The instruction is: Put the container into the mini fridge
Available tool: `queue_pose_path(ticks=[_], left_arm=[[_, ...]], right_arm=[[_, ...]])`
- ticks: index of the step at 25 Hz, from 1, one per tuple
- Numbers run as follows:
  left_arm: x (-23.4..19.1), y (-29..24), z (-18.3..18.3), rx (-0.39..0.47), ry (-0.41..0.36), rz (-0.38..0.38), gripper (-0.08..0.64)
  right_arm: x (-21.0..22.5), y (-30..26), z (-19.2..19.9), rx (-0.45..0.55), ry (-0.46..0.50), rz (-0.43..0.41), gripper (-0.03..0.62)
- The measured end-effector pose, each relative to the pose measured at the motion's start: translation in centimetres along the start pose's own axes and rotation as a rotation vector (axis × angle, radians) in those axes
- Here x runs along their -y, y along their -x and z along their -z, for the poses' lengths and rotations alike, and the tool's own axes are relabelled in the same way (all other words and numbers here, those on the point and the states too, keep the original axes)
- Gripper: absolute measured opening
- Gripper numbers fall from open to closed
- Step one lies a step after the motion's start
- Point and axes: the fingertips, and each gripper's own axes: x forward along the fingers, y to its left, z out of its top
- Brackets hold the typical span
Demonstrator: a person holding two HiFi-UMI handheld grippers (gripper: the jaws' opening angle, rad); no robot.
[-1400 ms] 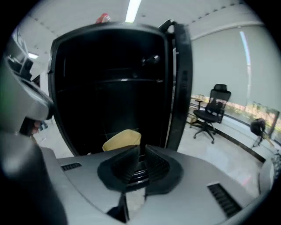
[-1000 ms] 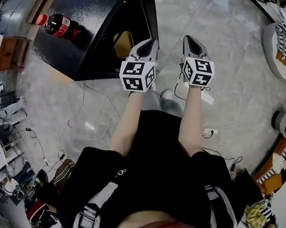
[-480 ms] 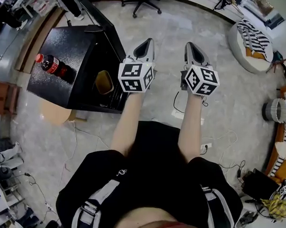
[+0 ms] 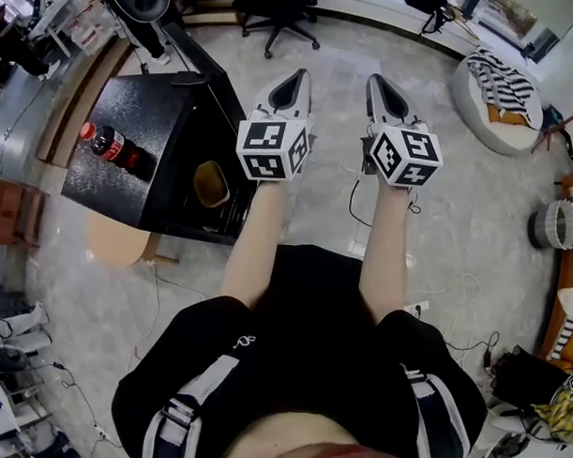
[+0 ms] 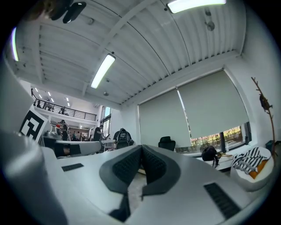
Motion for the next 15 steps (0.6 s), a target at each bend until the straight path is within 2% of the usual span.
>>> queue_pose_path(ticks=[15], left_arm=[[-1.4, 0.2, 0.0, -0.004, -0.013, -0.023, 0.006]], right_arm=[[-0.9, -1.2, -0.4, 0.008, 0.029, -0.035, 0.012]])
